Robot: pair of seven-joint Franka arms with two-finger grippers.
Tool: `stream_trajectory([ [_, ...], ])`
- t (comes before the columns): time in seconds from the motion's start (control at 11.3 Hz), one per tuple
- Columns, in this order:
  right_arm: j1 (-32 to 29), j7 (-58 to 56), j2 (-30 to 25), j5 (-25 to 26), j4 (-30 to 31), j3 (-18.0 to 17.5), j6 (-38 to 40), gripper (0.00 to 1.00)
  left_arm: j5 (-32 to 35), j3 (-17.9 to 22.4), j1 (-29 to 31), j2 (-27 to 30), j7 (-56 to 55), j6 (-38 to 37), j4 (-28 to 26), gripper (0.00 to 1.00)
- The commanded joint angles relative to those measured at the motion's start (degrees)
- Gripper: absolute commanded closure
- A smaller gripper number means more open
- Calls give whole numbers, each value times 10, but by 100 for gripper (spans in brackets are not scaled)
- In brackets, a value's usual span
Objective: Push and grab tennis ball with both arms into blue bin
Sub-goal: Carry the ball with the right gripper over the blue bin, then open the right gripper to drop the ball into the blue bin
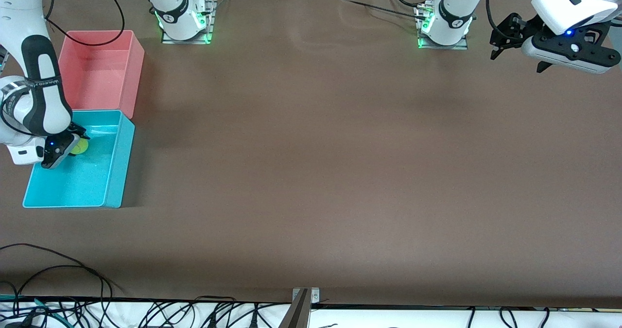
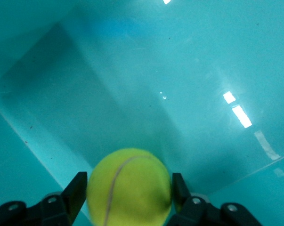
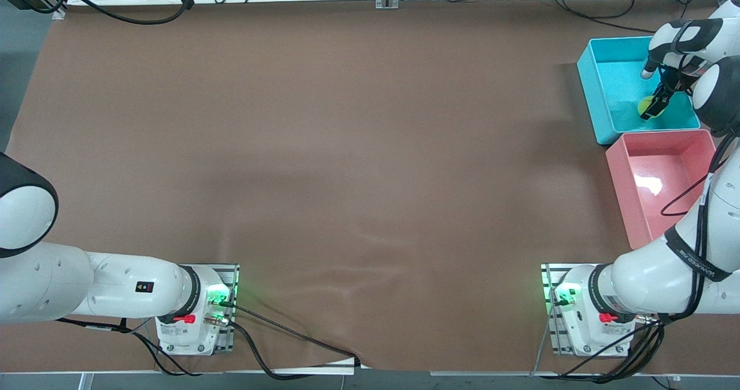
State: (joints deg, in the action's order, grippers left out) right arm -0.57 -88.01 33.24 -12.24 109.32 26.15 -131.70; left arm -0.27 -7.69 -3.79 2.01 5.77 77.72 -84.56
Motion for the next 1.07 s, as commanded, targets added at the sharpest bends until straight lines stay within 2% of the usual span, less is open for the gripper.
stream_trajectory([
  [0.0, -5, -9, 6, -19, -17, -2, 6, 0, 12, 0, -3, -8, -6, -12, 19, 0],
  [0.18, -4, -9, 6, -21, -29, -2, 9, 0, 11, 0, -4, -8, -6, -12, 19, 0],
  [0.53, -7, -6, 3, -27, -107, -1, 116, 0, 11, -13, -4, -8, -6, -12, 19, 0],
  [0.98, -1, 42, -4, -48, -164, -3, 179, 0, 11, -16, -3, -7, -6, -12, 19, 0],
])
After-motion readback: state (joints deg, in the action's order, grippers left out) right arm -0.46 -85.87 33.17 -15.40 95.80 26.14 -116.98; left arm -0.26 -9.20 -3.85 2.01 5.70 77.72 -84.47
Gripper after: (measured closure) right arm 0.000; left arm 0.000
